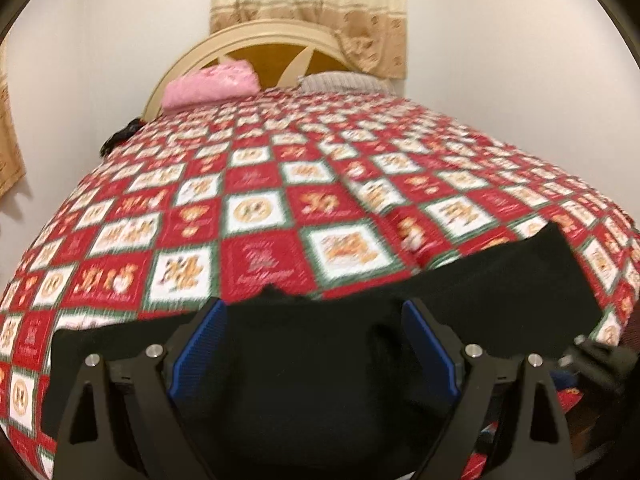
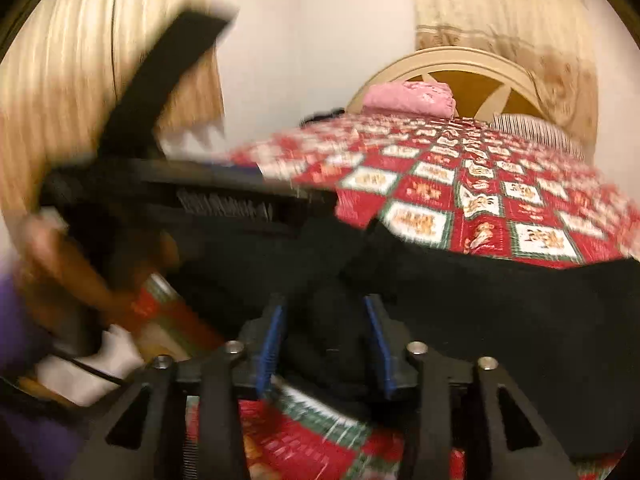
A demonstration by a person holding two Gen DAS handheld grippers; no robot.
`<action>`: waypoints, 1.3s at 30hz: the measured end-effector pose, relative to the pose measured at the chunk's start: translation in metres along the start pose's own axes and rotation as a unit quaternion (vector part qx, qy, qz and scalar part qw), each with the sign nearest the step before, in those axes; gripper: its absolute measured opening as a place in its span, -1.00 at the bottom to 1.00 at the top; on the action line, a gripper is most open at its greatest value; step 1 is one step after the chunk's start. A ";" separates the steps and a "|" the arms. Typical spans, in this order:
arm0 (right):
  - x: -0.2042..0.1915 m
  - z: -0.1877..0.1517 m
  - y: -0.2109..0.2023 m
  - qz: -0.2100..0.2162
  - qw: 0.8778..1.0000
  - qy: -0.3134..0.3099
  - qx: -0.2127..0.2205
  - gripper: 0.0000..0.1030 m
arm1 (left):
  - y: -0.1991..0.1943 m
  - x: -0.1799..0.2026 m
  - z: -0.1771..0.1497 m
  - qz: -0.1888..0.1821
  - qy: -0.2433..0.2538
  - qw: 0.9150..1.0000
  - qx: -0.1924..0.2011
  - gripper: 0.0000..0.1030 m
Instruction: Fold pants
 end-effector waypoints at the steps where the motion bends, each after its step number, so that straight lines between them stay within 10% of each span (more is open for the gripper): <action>1: 0.009 0.003 -0.015 0.000 1.000 0.015 0.011 -0.07 | -0.002 0.006 0.003 -0.008 0.006 1.000 0.005 0.78; 6: 0.078 0.010 -0.080 -0.093 0.987 0.111 0.072 -0.07 | 0.000 0.040 0.013 -0.049 0.037 0.998 0.014 0.78; 9: 0.124 0.011 -0.088 -0.167 0.974 0.144 0.051 -0.44 | 0.007 0.064 0.011 -0.071 0.057 0.996 0.004 0.78; 21: 0.208 0.003 -0.005 -0.170 0.952 0.251 -0.051 -0.46 | 0.060 0.034 -0.025 -0.036 -0.019 0.995 -0.095 0.82; 33: 0.145 0.011 -0.059 -0.184 0.965 0.175 0.064 -0.42 | 0.026 0.000 -0.039 -0.029 -0.055 0.995 -0.072 0.90; 39: 0.078 -0.003 -0.006 -0.093 0.989 0.113 -0.001 -0.42 | 0.031 -0.020 -0.040 -0.025 -0.093 0.992 -0.079 0.90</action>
Point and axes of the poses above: each gripper's, at about its wrist camera, not at the fingertips, and y roughly the way its jaws point, x to its right, z to its top, the point moved 1 cm from there along y, roughly the way its jaws point, and after that the axes turned 8 degrees about -x, right-handed, at the moved point
